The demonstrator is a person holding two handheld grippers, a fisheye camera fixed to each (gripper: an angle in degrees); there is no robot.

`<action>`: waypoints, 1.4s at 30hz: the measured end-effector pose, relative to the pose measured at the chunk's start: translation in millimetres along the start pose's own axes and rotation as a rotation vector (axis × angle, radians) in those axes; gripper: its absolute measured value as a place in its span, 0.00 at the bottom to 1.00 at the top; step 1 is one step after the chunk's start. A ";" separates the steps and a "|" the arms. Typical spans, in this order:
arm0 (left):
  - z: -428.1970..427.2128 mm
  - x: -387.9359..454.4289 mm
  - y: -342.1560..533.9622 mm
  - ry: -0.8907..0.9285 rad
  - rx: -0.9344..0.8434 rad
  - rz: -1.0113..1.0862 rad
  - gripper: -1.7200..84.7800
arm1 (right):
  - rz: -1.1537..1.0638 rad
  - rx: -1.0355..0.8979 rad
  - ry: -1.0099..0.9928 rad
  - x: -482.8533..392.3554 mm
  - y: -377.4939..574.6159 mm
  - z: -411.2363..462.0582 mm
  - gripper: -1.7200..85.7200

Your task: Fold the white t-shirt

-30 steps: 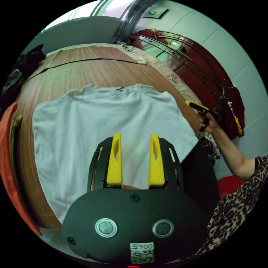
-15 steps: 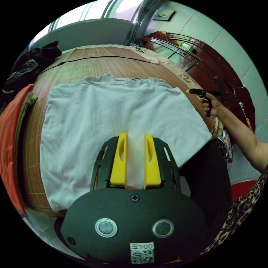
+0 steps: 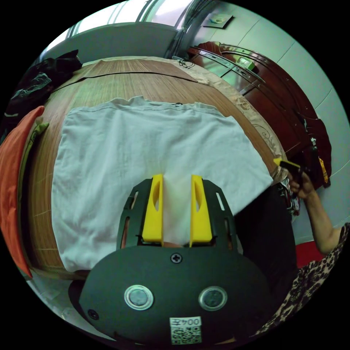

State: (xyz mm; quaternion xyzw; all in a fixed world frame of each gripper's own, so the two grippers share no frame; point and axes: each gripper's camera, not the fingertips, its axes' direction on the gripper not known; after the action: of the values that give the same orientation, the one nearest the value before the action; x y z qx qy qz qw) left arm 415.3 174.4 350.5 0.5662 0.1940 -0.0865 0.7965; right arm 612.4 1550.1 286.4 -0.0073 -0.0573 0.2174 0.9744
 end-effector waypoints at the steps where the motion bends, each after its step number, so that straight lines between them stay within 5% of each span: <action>1: -8.9 -2.2 5.8 0.005 0.012 -0.001 0.16 | 0.002 -0.001 0.005 -1.6 20.3 -2.0 0.07; 15: -123.6 -100.7 121.2 -0.065 0.116 -0.241 0.17 | -0.319 -0.125 0.207 -51.3 57.2 29.4 0.04; 25: -175.3 -161.3 166.8 -0.188 0.171 -0.322 0.14 | -0.098 0.065 0.088 -69.3 47.1 -18.3 0.01; 34: -110.9 -151.7 120.1 -0.282 -0.106 -0.068 0.13 | -0.105 -0.144 0.372 -126.4 19.3 41.7 0.01; 42: -141.3 -194.3 112.4 -0.182 0.003 -0.159 0.12 | -0.068 -0.127 0.318 -131.4 18.4 43.4 0.01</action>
State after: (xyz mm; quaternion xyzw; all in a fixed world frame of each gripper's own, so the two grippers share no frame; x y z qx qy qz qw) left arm 248.9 329.3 487.1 0.5402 0.1651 -0.2004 0.8005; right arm 481.5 1510.6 314.6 -0.1013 0.0837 0.1764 0.9755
